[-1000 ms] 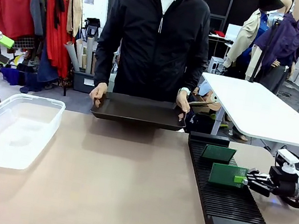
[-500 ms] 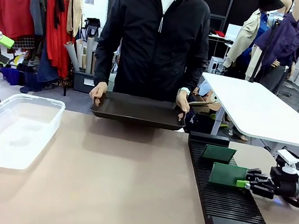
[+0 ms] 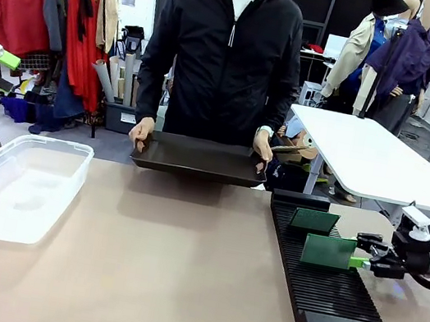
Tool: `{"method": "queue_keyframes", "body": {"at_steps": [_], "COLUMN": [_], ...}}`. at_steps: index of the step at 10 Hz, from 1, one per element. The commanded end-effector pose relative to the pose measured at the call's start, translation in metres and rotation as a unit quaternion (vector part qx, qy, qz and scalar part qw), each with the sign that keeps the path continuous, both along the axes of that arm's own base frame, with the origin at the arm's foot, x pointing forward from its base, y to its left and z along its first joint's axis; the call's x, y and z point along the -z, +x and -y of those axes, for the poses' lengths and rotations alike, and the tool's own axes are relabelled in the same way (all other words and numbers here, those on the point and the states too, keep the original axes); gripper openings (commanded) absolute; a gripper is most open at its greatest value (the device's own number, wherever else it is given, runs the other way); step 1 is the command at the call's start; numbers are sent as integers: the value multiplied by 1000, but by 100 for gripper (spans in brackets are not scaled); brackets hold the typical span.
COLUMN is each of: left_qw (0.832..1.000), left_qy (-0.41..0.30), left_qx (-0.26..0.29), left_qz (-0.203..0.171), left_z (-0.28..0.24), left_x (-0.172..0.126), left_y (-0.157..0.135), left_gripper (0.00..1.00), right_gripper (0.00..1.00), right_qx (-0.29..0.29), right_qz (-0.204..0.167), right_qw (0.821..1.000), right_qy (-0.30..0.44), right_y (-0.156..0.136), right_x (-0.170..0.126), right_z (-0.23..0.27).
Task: Sort PCBs into racks and boxes based on the side picked up.
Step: If the short side of the Blank PCB is picked up, insert it into the PCB Rack ; if the long side is picked up, place it in the Organizing box.
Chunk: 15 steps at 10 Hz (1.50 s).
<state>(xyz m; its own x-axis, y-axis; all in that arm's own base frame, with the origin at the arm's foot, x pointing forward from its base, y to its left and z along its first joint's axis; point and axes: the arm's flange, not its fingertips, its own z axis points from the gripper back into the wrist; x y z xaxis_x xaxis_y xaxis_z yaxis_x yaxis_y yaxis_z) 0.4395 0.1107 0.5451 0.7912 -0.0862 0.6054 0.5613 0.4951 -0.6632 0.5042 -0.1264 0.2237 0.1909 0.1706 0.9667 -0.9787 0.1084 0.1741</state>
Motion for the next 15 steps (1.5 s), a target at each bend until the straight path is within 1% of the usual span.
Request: {"method": "queue_keyframes", "body": {"at_steps": [1, 3, 4, 15], "left_qw": [1000, 1000, 1000, 1000], "left_qy": [-4, -4, -4, -4], "left_qx": [1, 1, 1, 1], "left_qz": [2, 2, 2, 2], "left_z": [1, 1, 1, 1], "left_x": [-2, -2, -2, -2], "left_y": [-2, -2, -2, -2], "left_gripper": [100, 100, 100, 100], "right_gripper": [100, 100, 100, 100], "right_qx": [1, 5, 2, 2], "right_qz": [-28, -48, -19, -19], "right_qw": [1000, 999, 1000, 1000], "right_qy": [-14, -21, -2, -2], "right_y": [-4, -8, 0, 0], "right_x": [-14, -18, -11, -11], "right_z": [-4, -5, 0, 0]}}
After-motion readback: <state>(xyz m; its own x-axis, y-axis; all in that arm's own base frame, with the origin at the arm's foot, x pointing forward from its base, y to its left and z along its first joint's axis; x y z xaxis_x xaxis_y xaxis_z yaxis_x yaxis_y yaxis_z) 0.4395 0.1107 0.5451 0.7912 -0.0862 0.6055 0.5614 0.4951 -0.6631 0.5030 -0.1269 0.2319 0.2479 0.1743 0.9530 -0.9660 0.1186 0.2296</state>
